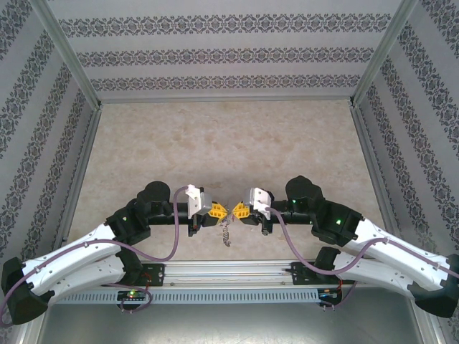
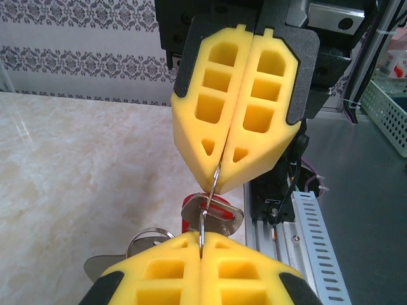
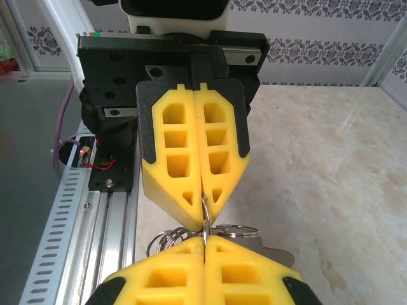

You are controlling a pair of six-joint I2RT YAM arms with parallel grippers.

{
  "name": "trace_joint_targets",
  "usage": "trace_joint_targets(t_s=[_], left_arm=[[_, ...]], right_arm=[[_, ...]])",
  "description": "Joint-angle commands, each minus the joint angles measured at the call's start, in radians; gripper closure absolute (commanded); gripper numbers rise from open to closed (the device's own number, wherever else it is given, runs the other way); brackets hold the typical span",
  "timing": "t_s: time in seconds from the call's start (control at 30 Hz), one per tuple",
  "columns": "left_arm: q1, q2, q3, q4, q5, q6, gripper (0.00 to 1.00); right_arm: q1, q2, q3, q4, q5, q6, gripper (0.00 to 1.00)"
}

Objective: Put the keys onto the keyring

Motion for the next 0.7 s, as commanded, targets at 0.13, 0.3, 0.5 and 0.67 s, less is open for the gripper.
trace_joint_targets(t_s=[0.13,0.3,0.5,0.67], left_arm=[[-0.007,-0.012,0.022,0.031,0.017,0.007,1.0],[-0.007,-0.012,0.021,0.033,0.017,0.006,1.0],[-0.007,-0.013,0.017,0.035,0.018,0.005,1.0],[-0.007,-0.016,0.015,0.036,0.016,0.003,1.0]], right_arm=[[0.009,0.01,0.009,0.022,0.004,-0.014,1.0],[0.009,-0.002,0.003,0.026,0.01,-0.013,1.0],[0.008,-0.023,-0.006,0.029,0.022,-0.008,1.0],[0.009,-0.013,-0.005,0.03,0.017,-0.009,1.0]])
